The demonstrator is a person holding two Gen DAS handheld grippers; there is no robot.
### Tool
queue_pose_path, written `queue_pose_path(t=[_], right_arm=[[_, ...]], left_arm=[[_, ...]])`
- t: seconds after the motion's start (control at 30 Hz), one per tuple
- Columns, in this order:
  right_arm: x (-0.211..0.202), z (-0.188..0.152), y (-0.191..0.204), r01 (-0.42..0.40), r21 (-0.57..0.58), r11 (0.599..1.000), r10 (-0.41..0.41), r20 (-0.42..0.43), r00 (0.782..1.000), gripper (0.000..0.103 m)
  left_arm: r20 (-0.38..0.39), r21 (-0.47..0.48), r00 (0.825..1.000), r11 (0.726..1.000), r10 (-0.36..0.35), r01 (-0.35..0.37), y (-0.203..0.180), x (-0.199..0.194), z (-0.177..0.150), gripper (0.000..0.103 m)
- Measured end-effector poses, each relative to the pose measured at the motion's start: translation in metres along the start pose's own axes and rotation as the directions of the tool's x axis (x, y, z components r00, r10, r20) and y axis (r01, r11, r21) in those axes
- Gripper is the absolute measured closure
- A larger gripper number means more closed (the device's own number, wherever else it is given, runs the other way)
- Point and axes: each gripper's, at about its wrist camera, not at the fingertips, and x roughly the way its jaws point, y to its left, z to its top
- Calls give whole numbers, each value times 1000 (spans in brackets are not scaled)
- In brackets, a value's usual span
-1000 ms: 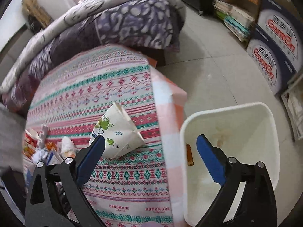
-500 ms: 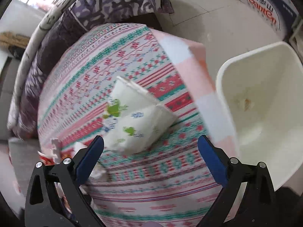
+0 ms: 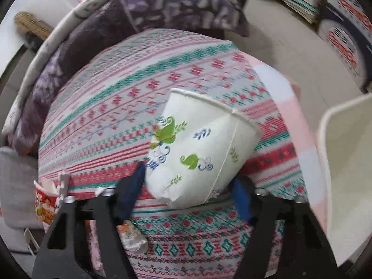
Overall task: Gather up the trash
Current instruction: 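Grasp the white paper cup with the right tool while the left tool grasps the blue-white snack box, then carry the paper cup and snack box to the white bin and release both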
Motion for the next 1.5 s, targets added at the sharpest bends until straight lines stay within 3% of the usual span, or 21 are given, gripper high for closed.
queue_pose_path(t=[0.17, 0.47, 0.73, 0.9, 1.5], right_arm=[[-8, -5, 1, -56, -42, 998, 56, 13, 998, 59], [-58, -27, 31, -100, -243, 965, 129, 106, 986, 59], [-106, -51, 36, -86, -371, 925, 172, 204, 964, 59], [-120, -59, 33, -32, -412, 911, 152, 263, 953, 59], [-137, -46, -23, 29, -348, 937, 81, 298, 951, 58]], left_arm=[[33, -5, 999, 1000, 14, -14, 6, -7, 2, 45], [111, -42, 994, 999, -4, 8, 14, -26, 7, 45], [193, -12, 981, 1000, 5, -3, 2, -41, 5, 45], [222, -2, 975, 1000, 10, -10, -5, -44, 3, 45], [228, 104, 973, 995, -17, -8, -53, -35, -10, 45]])
